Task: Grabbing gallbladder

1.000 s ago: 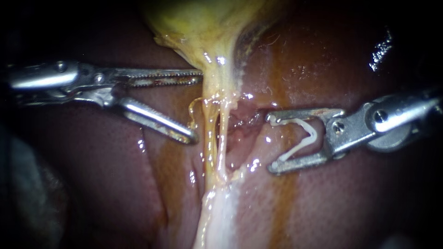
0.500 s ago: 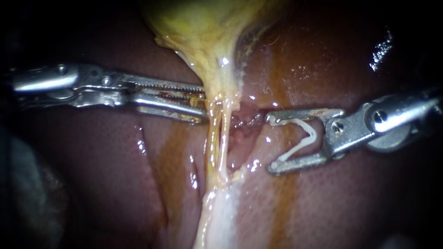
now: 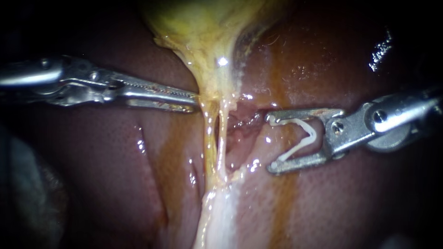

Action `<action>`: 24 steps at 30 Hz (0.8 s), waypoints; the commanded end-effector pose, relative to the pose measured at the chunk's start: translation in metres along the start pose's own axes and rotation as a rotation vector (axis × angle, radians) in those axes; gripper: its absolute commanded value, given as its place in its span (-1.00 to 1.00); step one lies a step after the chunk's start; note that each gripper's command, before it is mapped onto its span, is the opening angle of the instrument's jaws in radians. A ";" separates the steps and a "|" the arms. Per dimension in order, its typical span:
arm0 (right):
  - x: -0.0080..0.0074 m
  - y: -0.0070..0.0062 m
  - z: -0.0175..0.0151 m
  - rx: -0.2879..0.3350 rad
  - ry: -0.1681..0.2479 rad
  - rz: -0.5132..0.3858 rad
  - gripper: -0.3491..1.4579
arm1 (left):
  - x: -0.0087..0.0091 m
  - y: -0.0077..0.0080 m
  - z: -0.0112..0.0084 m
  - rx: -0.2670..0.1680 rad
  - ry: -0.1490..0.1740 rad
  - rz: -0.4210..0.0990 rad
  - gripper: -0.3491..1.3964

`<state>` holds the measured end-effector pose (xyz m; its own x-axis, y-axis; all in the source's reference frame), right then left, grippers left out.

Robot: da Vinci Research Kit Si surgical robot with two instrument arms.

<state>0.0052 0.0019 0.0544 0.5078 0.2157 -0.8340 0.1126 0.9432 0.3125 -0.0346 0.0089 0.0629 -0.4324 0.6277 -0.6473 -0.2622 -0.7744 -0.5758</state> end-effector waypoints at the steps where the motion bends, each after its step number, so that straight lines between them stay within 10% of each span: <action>1: 0.0000 0.0000 0.0000 0.000 0.000 0.000 -0.06 | 0.0004 0.0001 -0.0004 -0.008 0.001 -0.008 -1.00; 10: 0.0000 0.0000 0.0000 0.000 0.000 0.000 -0.06 | 0.0051 -0.0005 -0.0047 0.022 0.015 -0.040 -1.00; 24: 0.0000 0.0000 0.0000 0.000 0.000 0.000 -0.06 | 0.0049 -0.0006 -0.0054 0.026 0.015 -0.042 -1.00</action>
<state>0.0052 0.0019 0.0544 0.5077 0.2159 -0.8340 0.1125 0.9432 0.3127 -0.0319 0.0129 0.0574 -0.4071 0.6610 -0.6303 -0.3019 -0.7487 -0.5901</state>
